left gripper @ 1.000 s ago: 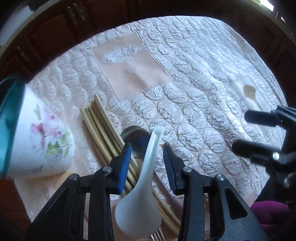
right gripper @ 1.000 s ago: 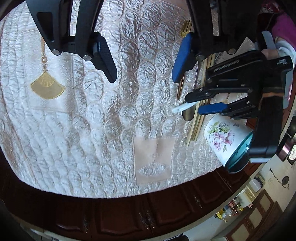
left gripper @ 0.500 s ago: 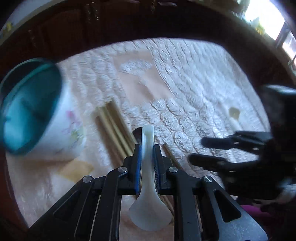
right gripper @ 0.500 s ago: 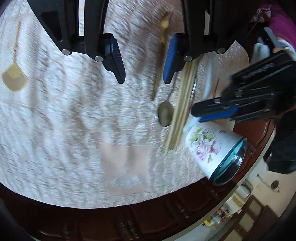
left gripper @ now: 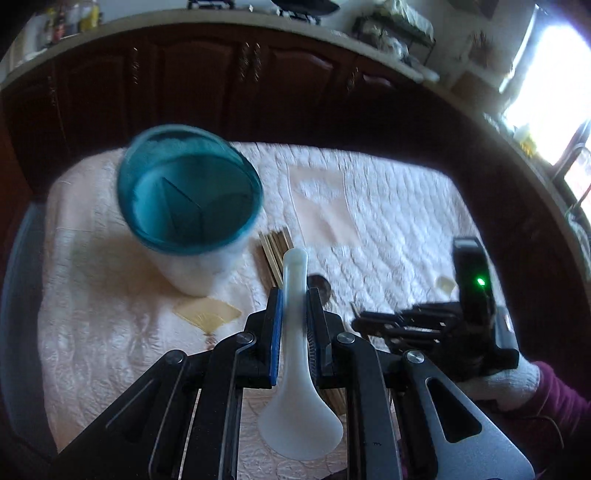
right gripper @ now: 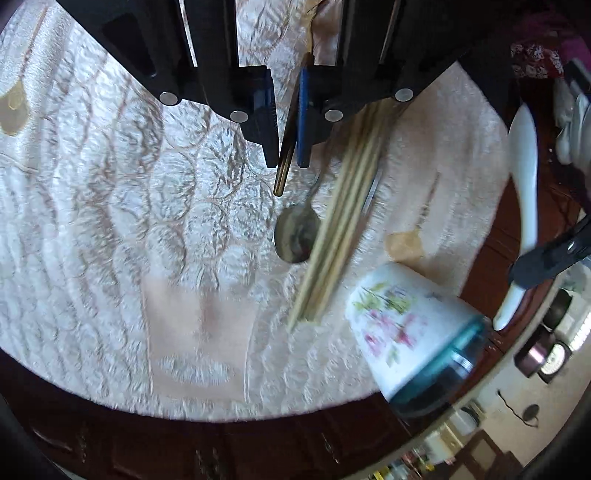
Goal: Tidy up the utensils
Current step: 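Carry the spoon over the teal-rimmed cup and release it with the left gripper while the right carries the fork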
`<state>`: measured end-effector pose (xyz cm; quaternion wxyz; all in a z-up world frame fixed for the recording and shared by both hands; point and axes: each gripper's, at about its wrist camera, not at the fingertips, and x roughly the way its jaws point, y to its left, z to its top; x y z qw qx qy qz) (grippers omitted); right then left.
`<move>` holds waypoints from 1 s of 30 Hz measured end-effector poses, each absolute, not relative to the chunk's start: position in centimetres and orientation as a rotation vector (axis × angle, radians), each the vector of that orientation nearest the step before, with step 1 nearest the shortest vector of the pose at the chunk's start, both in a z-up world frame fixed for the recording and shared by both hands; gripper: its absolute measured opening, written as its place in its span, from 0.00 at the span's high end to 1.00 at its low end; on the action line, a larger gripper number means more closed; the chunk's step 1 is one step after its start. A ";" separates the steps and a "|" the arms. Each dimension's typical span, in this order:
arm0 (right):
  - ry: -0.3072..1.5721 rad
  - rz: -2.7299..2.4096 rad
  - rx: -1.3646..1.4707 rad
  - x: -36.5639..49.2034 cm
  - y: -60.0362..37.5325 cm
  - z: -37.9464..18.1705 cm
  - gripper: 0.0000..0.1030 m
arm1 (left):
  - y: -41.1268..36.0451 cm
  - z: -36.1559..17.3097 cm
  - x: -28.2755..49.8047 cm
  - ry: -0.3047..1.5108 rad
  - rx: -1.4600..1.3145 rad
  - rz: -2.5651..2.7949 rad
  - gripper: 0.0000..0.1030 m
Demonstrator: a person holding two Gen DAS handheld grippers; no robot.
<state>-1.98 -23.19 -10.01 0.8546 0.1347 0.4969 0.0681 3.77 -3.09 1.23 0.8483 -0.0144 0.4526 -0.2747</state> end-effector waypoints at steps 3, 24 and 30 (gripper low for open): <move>0.993 0.159 0.289 -2.9 -23.3 -7.9 0.93 | -1.7 2.4 3.9 0.913 -0.064 -0.560 0.89; 0.643 0.305 0.195 0.1 -20.4 9.9 0.94 | 2.8 9.1 11.4 0.642 -0.174 -0.341 0.89; 0.616 0.296 0.166 4.1 -18.6 11.5 0.94 | 2.8 7.2 14.3 0.617 -0.214 -0.304 0.89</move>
